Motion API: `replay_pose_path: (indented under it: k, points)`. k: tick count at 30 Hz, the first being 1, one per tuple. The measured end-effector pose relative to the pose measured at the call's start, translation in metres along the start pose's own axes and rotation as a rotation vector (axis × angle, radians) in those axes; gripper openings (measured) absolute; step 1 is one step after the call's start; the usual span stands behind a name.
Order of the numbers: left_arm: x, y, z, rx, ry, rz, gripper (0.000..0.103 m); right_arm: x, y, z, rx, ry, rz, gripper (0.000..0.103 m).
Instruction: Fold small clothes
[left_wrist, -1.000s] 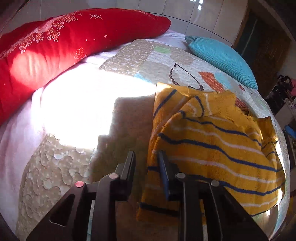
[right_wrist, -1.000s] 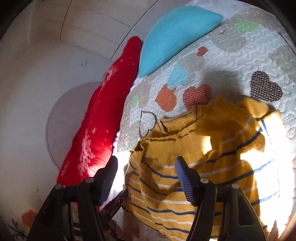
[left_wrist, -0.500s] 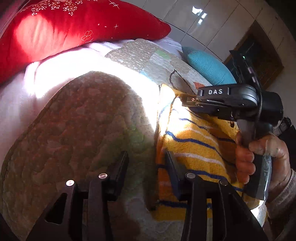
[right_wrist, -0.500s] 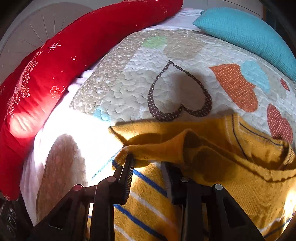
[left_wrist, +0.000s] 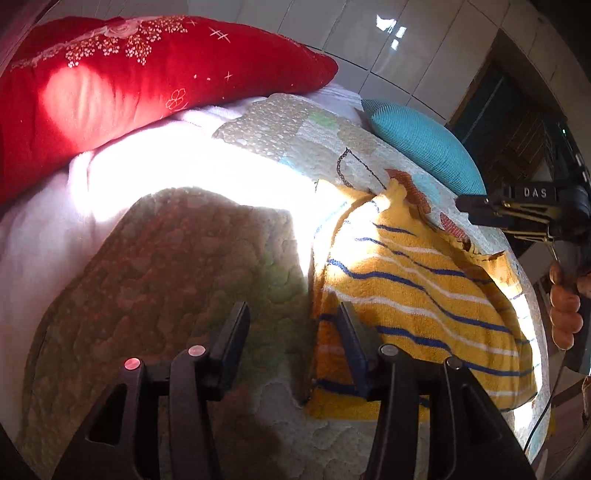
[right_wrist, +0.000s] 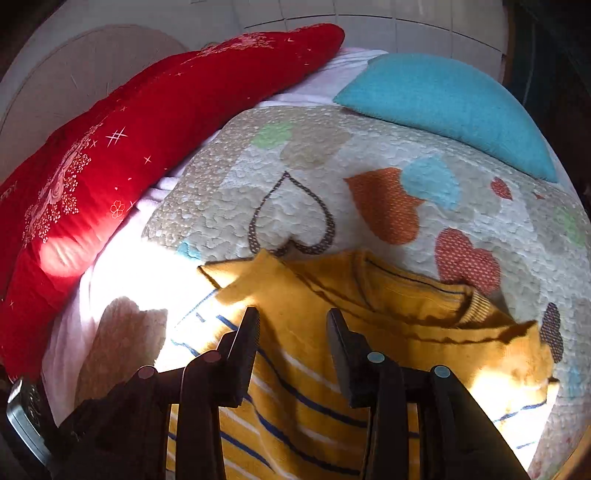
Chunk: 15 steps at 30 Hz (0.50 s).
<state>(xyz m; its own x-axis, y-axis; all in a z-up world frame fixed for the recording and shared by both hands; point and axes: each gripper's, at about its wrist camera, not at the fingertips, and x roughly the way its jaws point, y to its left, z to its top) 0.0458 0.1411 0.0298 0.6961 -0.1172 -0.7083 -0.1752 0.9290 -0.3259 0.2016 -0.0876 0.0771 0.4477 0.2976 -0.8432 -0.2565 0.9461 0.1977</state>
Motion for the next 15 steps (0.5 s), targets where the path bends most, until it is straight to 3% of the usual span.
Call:
replay_pose_path:
  k: [5,7,9,10,12,15]
  points:
    - [-0.027,-0.017,-0.001,0.040,-0.077,-0.041,0.061,-0.021,-0.111,-0.056,0.175,0.051,-0.108,0.041]
    - [-0.029,-0.025,-0.004,0.071,-0.077,-0.042,0.061,-0.021,-0.157,-0.076,0.269,0.052,-0.213,0.040]
    - [-0.024,-0.034,-0.005,0.104,-0.064,-0.034,0.061,-0.029,-0.200,-0.094,0.389,0.031,-0.298,0.031]
    - [-0.021,-0.036,-0.006,0.114,-0.056,-0.029,0.061,-0.037,-0.216,-0.101,0.456,-0.002,-0.264,0.028]
    - [-0.015,-0.038,-0.008,0.119,-0.035,-0.027,0.061,-0.053,-0.226,-0.108,0.524,-0.040,-0.226,0.029]
    - [-0.009,-0.038,-0.009,0.116,-0.018,-0.027,0.061,-0.083,-0.192,-0.105,0.425,-0.119,-0.262,0.035]
